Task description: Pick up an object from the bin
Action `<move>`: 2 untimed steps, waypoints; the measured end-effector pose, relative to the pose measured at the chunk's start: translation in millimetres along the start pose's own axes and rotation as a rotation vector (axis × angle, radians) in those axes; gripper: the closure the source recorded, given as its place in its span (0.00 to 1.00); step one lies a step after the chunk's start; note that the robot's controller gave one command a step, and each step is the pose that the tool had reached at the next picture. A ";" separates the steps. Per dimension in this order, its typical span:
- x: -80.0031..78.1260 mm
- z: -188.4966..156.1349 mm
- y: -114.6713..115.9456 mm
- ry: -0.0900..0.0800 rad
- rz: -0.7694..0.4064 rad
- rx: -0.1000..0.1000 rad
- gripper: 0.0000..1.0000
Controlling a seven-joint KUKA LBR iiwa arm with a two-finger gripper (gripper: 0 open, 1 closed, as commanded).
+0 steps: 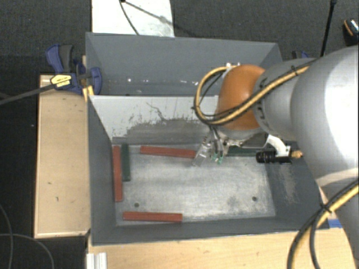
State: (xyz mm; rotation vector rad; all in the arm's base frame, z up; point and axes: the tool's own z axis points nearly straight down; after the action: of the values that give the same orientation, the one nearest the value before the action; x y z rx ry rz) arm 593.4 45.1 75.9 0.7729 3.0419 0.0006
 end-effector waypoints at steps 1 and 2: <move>0.0 0.0 -0.1 0.000 -0.002 0.000 0.00; 24.7 5.5 36.7 0.004 -0.084 0.000 0.00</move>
Offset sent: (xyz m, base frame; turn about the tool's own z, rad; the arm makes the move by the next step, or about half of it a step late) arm 0.0000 0.0000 0.0000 0.0000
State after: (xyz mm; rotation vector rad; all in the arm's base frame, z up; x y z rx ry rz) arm 589.3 89.2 70.4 0.6446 3.0753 0.0016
